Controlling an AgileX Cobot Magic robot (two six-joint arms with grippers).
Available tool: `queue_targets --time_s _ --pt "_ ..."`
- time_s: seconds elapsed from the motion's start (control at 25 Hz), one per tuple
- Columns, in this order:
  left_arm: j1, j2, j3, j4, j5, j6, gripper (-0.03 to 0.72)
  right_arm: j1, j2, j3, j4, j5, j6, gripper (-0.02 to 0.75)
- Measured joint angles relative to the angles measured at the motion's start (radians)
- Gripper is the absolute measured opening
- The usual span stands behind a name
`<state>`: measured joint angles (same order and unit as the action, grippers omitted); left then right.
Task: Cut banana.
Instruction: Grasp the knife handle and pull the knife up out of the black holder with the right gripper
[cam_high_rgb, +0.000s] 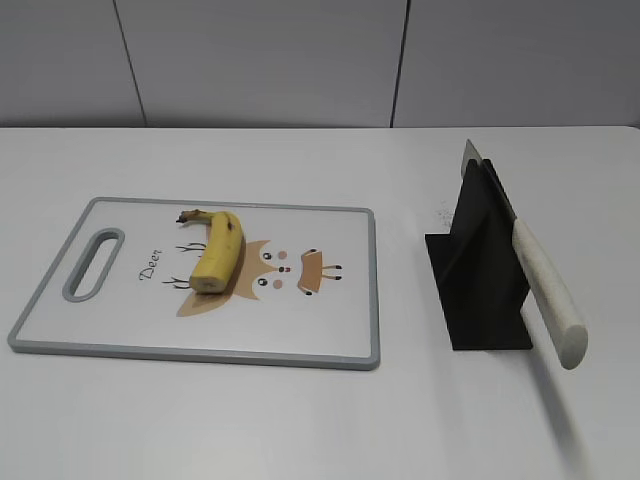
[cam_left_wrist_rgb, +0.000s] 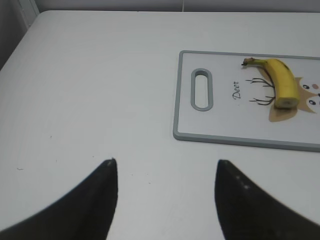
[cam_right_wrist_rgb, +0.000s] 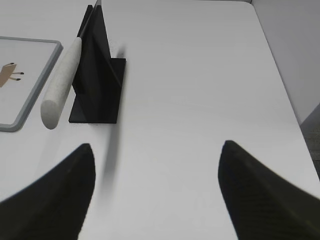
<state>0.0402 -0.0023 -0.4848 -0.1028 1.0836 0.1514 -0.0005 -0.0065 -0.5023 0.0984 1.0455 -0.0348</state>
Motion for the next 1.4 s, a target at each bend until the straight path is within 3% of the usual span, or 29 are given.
queue_targets --time_s 1.4 --pt "0.000 0.000 0.000 0.000 0.000 0.000 0.589 0.000 0.014 -0.006 0.017 0.016 0.012 0.592"
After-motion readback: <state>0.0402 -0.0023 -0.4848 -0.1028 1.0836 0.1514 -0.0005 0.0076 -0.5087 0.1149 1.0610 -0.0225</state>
